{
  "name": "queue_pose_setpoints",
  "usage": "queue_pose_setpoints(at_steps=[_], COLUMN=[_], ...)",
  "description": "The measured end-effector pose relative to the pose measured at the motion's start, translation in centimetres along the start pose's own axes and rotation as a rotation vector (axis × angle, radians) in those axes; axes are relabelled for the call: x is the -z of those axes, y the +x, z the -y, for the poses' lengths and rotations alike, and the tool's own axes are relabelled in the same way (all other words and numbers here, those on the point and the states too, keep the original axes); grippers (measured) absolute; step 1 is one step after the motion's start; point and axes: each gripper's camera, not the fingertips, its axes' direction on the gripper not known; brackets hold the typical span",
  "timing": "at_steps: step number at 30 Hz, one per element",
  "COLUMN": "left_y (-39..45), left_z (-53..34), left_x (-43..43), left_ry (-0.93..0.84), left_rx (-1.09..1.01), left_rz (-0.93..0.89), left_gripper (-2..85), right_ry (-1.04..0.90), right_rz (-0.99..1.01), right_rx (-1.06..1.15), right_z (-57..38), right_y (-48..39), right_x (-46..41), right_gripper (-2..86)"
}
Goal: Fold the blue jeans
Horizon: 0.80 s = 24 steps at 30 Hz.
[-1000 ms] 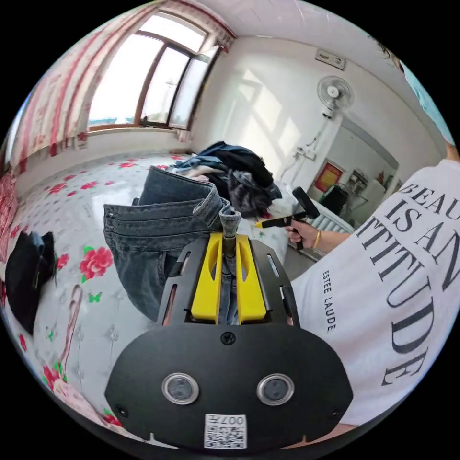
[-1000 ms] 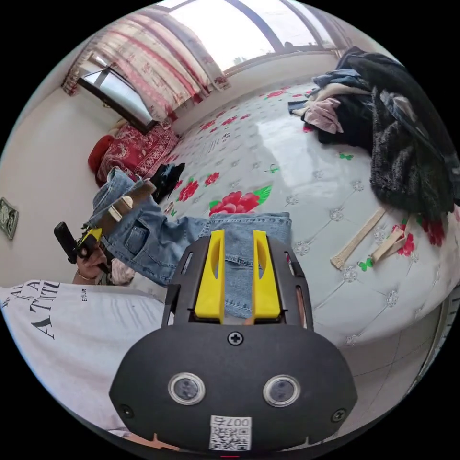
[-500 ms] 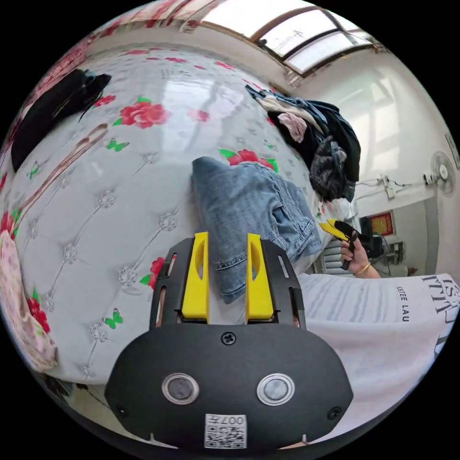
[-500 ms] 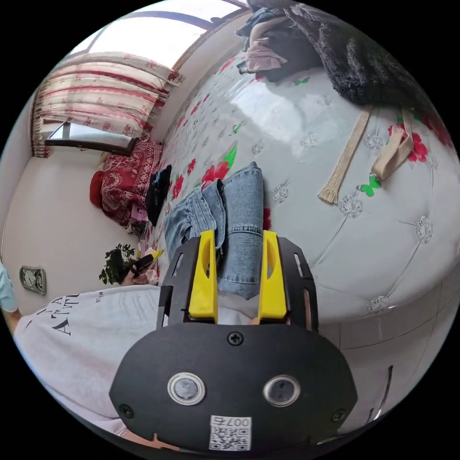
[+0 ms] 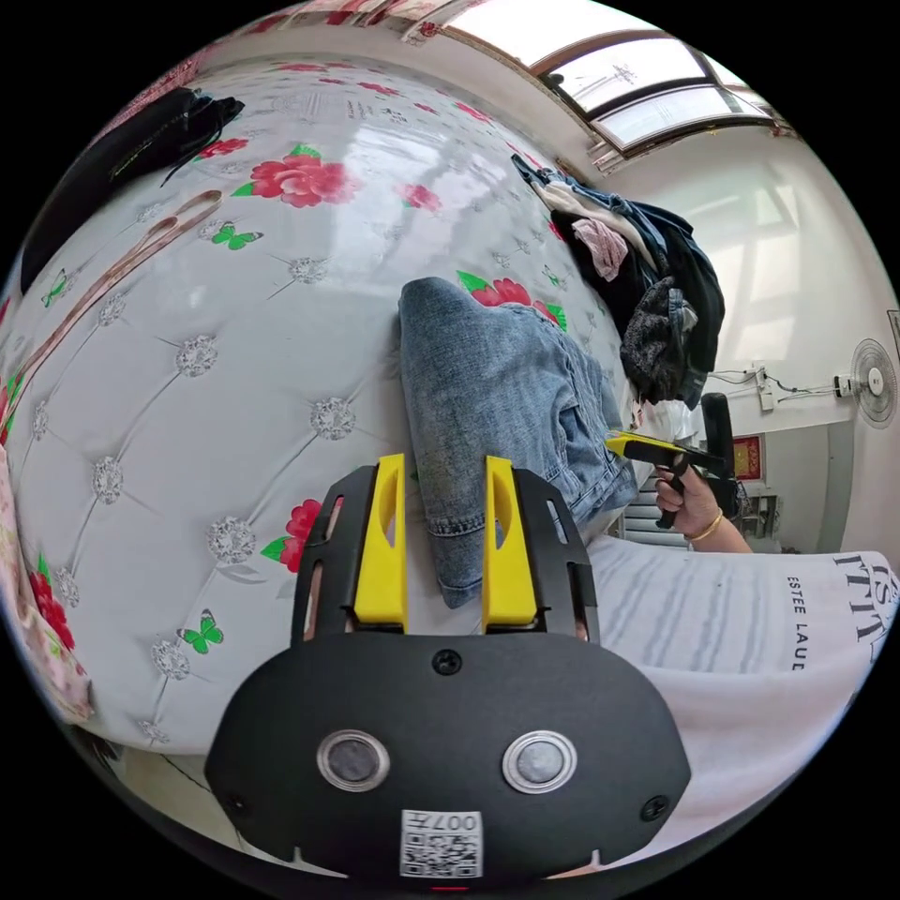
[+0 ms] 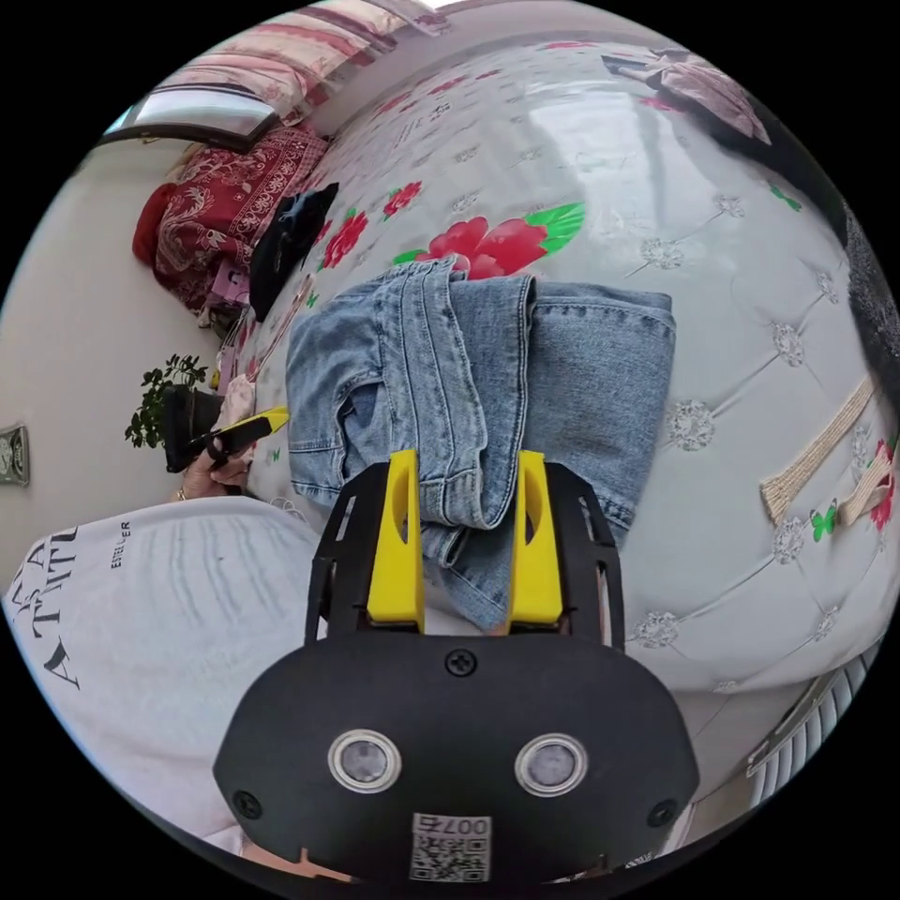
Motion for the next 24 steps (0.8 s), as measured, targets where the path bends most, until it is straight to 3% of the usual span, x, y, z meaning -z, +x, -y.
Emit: queue_pose_setpoints(at_steps=[7, 10, 15, 20, 24], left_y=[-2.3, -2.9, -3.5, -3.4, -3.3], left_z=[1.7, 2.2, 2.7, 4.2, 5.7], left_x=[-2.1, -1.7, -0.7, -2.9, -5.7], left_ry=[-0.041, -0.038, -0.016, -0.077, -0.164], left_rx=[-0.005, -0.020, -0.046, -0.096, -0.142], left_rz=[0.054, 0.081, 0.097, 0.077, 0.119], left_gripper=[11.1, 11.6, 12.2, 13.0, 14.6], right_ry=[-0.043, 0.024, 0.141, 0.082, 0.192], right_rz=[0.115, 0.129, -0.037, -0.091, -0.027], right_rx=[-0.051, 0.037, 0.144, -0.015, -0.180], right_z=[1.4, 1.9, 0.5, 0.7, 0.8], right_y=[1.3, 0.0, -2.5, 1.7, 5.7], right_x=[-0.2, 2.3, 8.2, 7.2, 7.5], right_gripper=[9.9, 9.0, 9.0, 11.1, 13.9])
